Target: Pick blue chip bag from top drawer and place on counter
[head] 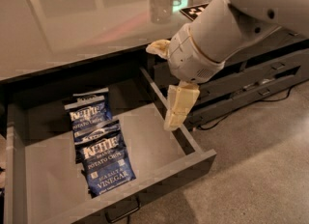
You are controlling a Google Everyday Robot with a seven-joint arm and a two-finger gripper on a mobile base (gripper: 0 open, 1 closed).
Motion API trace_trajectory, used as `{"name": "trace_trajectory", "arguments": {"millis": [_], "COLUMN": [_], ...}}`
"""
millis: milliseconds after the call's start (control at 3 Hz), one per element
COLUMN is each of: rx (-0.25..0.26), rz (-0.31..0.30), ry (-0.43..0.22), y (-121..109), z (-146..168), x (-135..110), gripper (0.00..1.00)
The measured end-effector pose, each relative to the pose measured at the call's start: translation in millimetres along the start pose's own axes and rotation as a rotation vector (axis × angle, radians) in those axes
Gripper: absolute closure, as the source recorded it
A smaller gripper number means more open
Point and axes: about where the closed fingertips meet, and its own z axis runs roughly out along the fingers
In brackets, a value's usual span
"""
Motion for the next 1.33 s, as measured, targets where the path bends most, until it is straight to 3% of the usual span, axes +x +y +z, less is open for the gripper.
{"name": "trace_trajectory", "arguments": {"millis": [333, 667, 1000, 1333], "rx": [0.000, -0.038, -0.083, -0.127], "rz": [0.000, -0.035, -0.089, -0.095], "ry": [0.000, 0.000, -0.019, -0.051], "y": [0, 5, 12, 18], "z": [0, 20, 66, 117], "x": [0, -11, -38, -52], "gripper": [0.00, 0.00, 0.00, 0.00]}}
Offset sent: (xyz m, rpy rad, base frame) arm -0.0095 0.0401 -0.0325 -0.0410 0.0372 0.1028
